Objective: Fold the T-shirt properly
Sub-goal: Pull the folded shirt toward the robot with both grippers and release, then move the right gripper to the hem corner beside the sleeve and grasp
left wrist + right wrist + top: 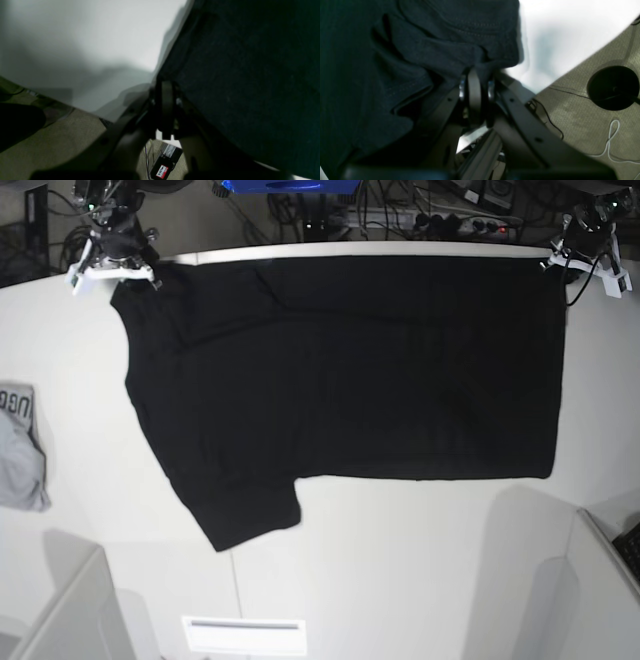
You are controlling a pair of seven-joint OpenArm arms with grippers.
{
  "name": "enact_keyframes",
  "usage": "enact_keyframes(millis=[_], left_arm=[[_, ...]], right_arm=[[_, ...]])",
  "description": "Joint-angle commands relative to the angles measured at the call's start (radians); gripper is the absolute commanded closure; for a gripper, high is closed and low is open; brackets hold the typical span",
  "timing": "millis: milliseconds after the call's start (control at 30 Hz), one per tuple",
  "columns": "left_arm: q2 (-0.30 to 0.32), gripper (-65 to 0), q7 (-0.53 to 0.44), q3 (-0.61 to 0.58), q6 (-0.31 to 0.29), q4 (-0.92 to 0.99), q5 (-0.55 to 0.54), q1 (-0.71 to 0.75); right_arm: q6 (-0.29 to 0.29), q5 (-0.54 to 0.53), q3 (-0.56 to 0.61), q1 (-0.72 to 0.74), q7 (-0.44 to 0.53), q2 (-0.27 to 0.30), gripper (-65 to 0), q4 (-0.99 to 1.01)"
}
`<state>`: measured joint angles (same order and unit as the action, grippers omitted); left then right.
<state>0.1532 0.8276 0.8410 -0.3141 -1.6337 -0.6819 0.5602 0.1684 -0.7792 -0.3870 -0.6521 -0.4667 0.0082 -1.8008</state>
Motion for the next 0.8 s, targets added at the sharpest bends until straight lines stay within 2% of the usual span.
enact_keyframes(millis=[0, 100, 133, 200, 267, 300, 367, 400, 467, 667, 767], left_arm=[[0.013, 0.0, -0.011, 0.011, 0.0, -0.018, -0.008, 0.011], [0.013, -1.5, -0.011, 0.013, 0.0, -0.018, -0.008, 0.011], [0.013, -7.7, -0.011, 0.013, 0.0, -0.018, -0.008, 0.011], [0.013, -21.1, -0.011, 0.013, 0.0, -0.018, -0.008, 0.011], [0.013, -36.4, -0.012, 0.013, 0.0, -0.018, -0.008, 0.011], [0.013, -42.6, -0.014, 0.013, 0.0, -0.018, -0.008, 0.011], [0.013, -54.0, -0.015, 0.013, 0.0, -0.03, -0.008, 0.011], [0.013, -57.3, -0.015, 0.013, 0.0, -0.044, -0.008, 0.011], [0.013, -60.2, -0.015, 0.019, 0.0, -0.073, -0.008, 0.016], [-0.016, -60.1, -0.012, 0.166, 0.0, -0.213, -0.008, 0.024], [-0.017, -60.1, -0.012, 0.202, 0.0, -0.221, -0.008, 0.016]], right_arm=[[0.0, -0.003, -0.007, -0.011, 0.007, 0.006, 0.0, -0.018], [0.0, -0.003, -0.007, -0.013, 0.007, 0.006, 0.0, -0.018], [0.0, -0.003, -0.007, -0.013, 0.007, 0.006, -1.1, -0.018], [0.0, -0.003, -0.007, -0.015, 0.007, 0.006, -15.3, -0.018], [0.0, -0.003, -0.008, -0.015, 0.007, 0.006, -26.7, -0.018], [0.0, -0.003, -0.008, -0.015, 0.009, 0.006, -29.1, -0.018], [0.0, -0.003, -0.008, -0.021, 0.013, 0.005, -28.2, -0.018], [0.0, -0.003, -0.01, -0.025, 0.015, 0.003, -28.2, -0.021], [0.001, -0.003, -0.01, -0.034, 0.027, 0.002, -28.2, -0.054], [0.004, -0.001, -0.017, -0.082, 0.112, 0.0, -28.2, -0.139], [0.004, -0.001, -0.062, -0.062, 0.115, 0.002, -28.2, -0.143]])
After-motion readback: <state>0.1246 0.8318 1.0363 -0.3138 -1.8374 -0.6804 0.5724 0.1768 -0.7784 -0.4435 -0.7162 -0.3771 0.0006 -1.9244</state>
